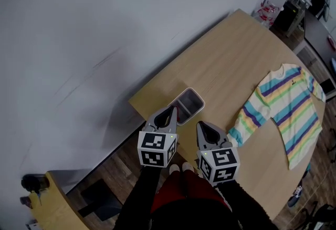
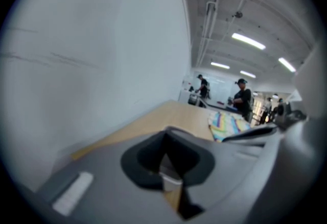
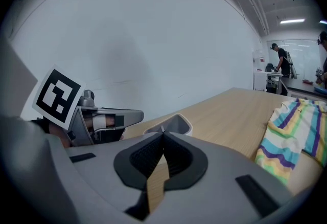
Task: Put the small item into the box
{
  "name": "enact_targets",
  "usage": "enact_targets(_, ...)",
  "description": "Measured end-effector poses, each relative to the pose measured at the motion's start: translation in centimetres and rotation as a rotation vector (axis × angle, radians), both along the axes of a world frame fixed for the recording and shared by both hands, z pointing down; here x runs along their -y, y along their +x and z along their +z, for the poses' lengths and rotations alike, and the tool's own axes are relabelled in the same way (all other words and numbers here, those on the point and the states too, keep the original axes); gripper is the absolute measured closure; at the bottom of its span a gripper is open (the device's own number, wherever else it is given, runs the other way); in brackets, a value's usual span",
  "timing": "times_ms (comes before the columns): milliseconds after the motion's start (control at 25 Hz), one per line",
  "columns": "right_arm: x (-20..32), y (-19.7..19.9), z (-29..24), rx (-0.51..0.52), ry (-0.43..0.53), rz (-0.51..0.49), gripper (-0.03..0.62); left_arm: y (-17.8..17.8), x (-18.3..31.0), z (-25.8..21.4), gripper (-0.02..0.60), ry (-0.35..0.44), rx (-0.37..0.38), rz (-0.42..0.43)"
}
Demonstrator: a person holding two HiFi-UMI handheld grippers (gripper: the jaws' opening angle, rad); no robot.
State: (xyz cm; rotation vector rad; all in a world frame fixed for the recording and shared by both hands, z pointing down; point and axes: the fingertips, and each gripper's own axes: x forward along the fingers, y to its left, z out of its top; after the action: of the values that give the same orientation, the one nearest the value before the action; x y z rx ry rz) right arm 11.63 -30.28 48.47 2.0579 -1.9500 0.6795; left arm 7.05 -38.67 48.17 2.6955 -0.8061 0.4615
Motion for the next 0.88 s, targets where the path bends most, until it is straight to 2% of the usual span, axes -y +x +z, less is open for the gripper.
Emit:
enact_targets(480, -0.2, -1.7, -3.9, -0.03, 0.077, -0.017, 0.586, -4.3, -1.6, -3.4, 0.578, 0.026, -0.081, -0.017)
enact_targets(720, -0.7, -2.8, -5.9, -0.038, 0.123, -0.022, 0.586, -6.4, -2.6, -5.3, 0.578, 0.055, -0.147, -0.03)
enact_targets(880, -1.0, -3.4, -6.8, -0.044, 0.141, -0.026, 0.586, -7.4, -3.2, -6.4, 0.578, 0.083, -0.154, -0.028)
